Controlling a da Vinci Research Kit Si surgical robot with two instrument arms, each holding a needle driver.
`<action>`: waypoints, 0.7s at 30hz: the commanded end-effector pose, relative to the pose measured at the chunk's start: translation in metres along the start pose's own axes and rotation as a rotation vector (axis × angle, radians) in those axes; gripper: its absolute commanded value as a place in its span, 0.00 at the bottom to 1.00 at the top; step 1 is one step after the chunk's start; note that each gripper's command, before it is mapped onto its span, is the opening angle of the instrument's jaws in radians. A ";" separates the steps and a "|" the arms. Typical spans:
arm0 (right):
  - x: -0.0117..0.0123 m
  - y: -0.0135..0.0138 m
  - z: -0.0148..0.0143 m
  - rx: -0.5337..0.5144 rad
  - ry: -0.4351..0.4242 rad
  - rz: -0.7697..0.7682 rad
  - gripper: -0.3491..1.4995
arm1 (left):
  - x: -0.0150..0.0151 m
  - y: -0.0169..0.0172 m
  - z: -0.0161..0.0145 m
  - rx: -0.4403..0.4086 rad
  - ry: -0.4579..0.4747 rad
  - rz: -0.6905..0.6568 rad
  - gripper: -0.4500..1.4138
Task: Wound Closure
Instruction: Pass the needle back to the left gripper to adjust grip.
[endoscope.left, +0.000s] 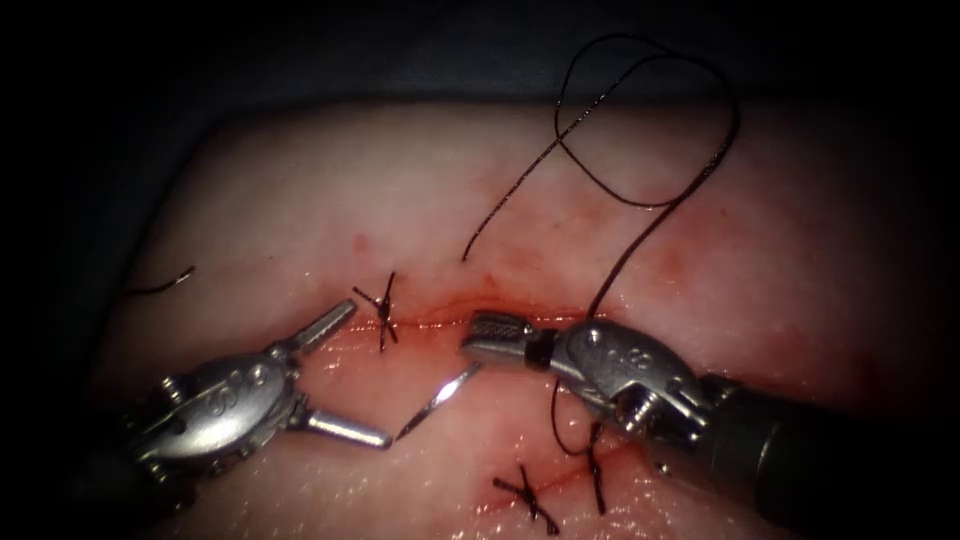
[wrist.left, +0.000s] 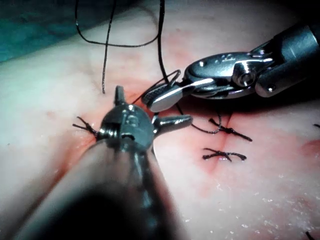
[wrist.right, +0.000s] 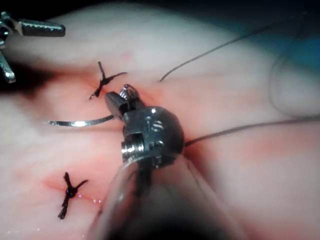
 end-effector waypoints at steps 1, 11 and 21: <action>0.0009 -0.0006 0.0011 0.010 0.017 -0.019 0.00 | 0.0002 -0.0003 0.0016 -0.011 -0.037 0.003 0.66; 0.0026 -0.0026 0.0011 0.059 0.062 -0.161 0.00 | -0.0016 -0.0016 0.0076 -0.097 -0.197 -0.140 0.61; 0.0022 -0.0028 0.0011 0.061 0.070 -0.218 0.00 | -0.0013 -0.0013 0.0071 -0.209 -0.322 -0.258 0.44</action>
